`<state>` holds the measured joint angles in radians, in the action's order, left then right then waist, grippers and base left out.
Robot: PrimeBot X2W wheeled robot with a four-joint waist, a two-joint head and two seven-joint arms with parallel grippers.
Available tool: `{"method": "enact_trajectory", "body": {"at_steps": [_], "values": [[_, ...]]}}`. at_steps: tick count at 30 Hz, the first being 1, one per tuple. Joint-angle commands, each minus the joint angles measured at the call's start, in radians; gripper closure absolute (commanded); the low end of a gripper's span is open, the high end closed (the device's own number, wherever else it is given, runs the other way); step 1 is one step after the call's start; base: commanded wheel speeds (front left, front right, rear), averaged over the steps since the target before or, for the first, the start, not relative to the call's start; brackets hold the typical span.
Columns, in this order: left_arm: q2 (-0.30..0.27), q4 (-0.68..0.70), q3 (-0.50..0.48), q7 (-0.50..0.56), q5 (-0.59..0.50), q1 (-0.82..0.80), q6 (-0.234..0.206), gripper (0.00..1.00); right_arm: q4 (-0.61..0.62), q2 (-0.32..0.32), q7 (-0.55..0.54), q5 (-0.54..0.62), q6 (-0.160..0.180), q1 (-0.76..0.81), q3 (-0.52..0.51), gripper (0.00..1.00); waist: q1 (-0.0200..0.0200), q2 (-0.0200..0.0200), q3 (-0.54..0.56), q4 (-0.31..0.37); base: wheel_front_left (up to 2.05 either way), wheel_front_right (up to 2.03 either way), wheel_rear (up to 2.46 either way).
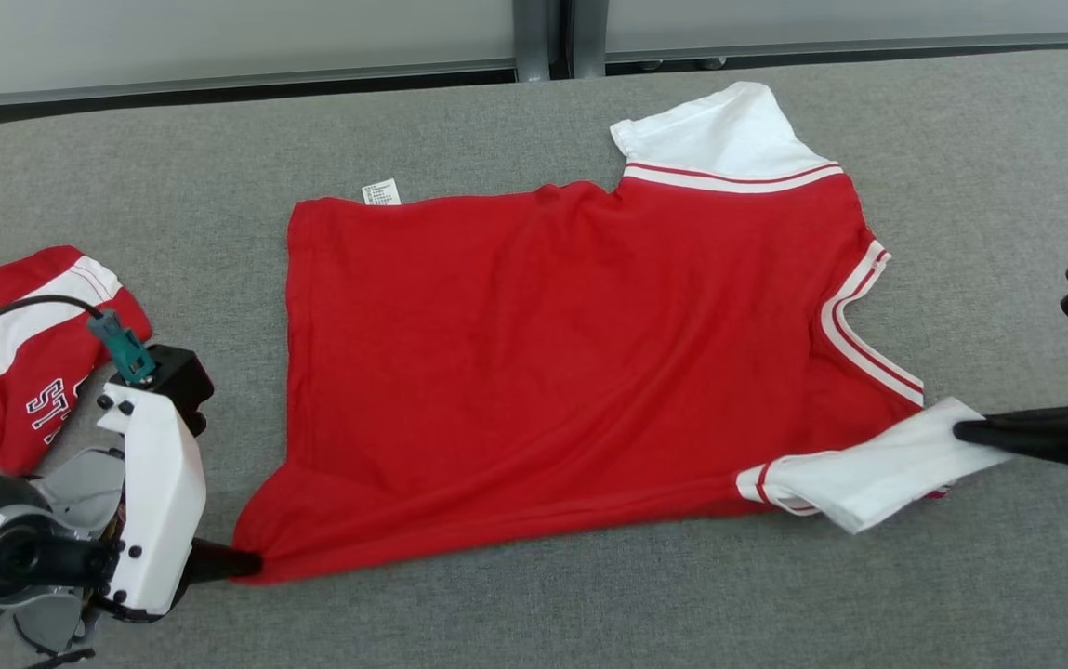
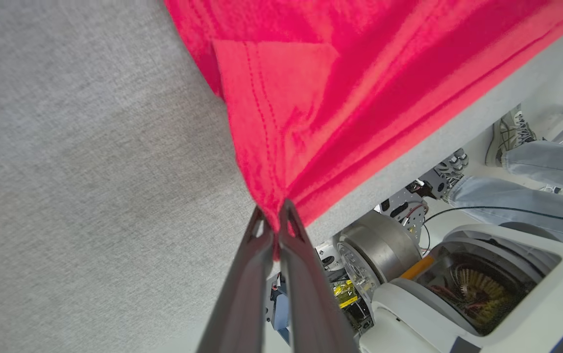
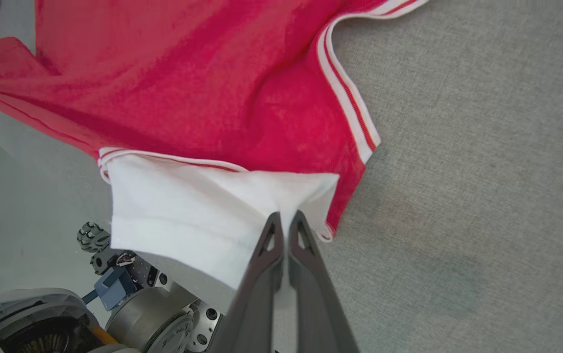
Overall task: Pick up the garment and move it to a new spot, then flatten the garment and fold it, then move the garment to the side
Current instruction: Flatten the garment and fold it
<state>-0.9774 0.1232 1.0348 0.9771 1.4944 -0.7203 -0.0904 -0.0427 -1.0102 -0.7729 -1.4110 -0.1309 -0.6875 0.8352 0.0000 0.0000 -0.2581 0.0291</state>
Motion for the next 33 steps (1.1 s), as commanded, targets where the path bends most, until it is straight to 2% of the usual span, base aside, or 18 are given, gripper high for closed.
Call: {"method": "enact_trajectory", "body": {"at_steps": [1,8,15,28,33], "values": [[0.013,-0.028,-0.004,0.018,0.003,-0.027,0.0,1.0,-0.035,0.024,-0.028,0.017,0.0,-0.022,-0.013,1.0,0.0,0.0,-0.007,-0.004,0.0,0.0,0.0],[0.061,-0.135,-0.007,0.029,-0.013,-0.073,0.019,1.0,-0.183,0.155,-0.101,0.085,0.0,-0.086,-0.072,1.0,0.0,0.0,-0.017,-0.006,0.0,0.0,0.0],[0.125,-0.205,-0.017,0.033,0.001,-0.109,0.031,1.0,-0.268,0.268,-0.132,0.168,0.0,-0.113,-0.15,1.0,0.0,0.0,-0.036,-0.011,0.0,0.0,0.0],[0.18,-0.267,-0.093,0.043,0.061,-0.201,0.029,1.0,-0.289,0.39,-0.134,0.3,0.0,-0.141,-0.295,1.0,0.0,0.0,-0.081,-0.001,0.0,0.0,0.0],[0.194,-0.295,-0.104,0.044,0.07,-0.216,0.015,1.0,-0.277,0.426,-0.137,0.337,0.0,-0.134,-0.333,1.0,0.0,0.0,-0.089,0.003,0.0,0.0,0.0]]}}
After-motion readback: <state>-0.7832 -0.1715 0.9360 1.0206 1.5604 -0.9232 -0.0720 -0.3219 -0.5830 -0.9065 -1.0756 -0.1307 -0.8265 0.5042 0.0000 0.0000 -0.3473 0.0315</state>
